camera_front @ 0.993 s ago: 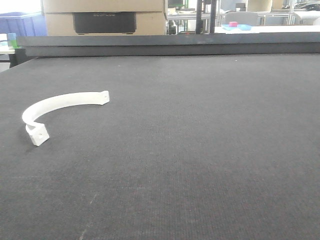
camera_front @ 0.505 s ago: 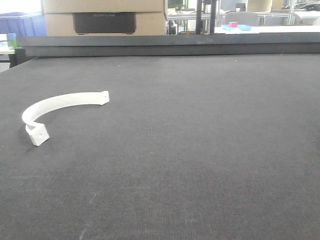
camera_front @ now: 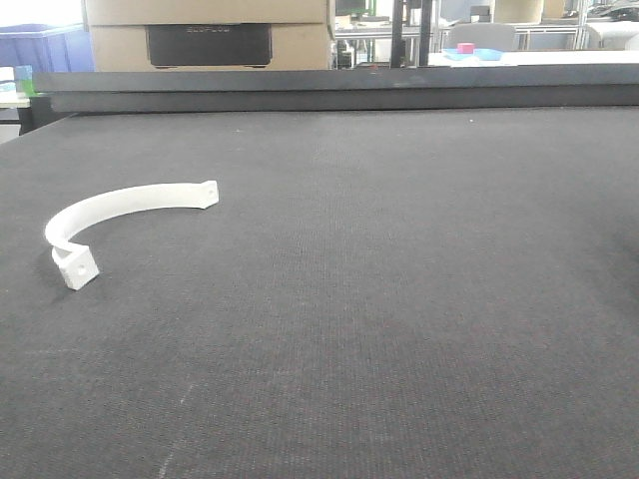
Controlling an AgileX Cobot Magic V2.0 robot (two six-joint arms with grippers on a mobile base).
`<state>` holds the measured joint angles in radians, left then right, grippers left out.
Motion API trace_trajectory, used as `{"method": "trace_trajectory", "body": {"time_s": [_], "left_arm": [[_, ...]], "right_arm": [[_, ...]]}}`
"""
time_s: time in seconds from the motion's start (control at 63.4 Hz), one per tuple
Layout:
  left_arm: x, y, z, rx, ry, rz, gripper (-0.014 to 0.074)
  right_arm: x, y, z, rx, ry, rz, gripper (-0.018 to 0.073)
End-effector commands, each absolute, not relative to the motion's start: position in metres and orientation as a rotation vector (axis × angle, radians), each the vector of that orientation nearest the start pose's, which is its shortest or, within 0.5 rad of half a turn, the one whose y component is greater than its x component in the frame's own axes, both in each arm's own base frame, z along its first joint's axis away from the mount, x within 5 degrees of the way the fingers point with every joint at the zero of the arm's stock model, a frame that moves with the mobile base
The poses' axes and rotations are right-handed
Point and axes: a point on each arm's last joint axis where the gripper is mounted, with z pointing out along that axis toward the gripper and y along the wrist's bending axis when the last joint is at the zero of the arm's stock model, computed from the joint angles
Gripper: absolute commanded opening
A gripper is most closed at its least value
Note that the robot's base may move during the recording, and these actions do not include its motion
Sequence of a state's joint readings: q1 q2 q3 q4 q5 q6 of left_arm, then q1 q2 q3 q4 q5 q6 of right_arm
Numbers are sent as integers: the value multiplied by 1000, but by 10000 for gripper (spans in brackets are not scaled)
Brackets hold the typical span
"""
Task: Grab PVC pipe and place in blue bin
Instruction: 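Position left and right grippers over the two ends of the pipe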
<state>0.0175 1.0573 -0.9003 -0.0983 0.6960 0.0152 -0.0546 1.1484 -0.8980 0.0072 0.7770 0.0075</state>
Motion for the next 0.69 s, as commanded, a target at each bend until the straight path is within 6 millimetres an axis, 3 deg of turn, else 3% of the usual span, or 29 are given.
{"method": "trace_trajectory", "body": {"time_s": [0.0, 0.173, 0.41, 0.583, 0.678], "left_arm": [[219, -3, 328, -73, 2338, -122, -111], [224, -4, 320, -77, 2378, -126, -111], [225, -4, 321, -80, 2373, -130, -111], [225, -4, 321, -80, 2373, -130, -111], [225, -4, 321, -80, 2373, -130, -111]], "right_arm": [[239, -11, 293, 107, 2524, 24, -167], [256, -11, 269, 180, 2652, 72, -149], [282, -13, 258, 403, 2774, 95, -142], [299, -11, 244, 454, 2841, 96, -137], [307, -11, 238, 455, 2860, 96, -48]]}}
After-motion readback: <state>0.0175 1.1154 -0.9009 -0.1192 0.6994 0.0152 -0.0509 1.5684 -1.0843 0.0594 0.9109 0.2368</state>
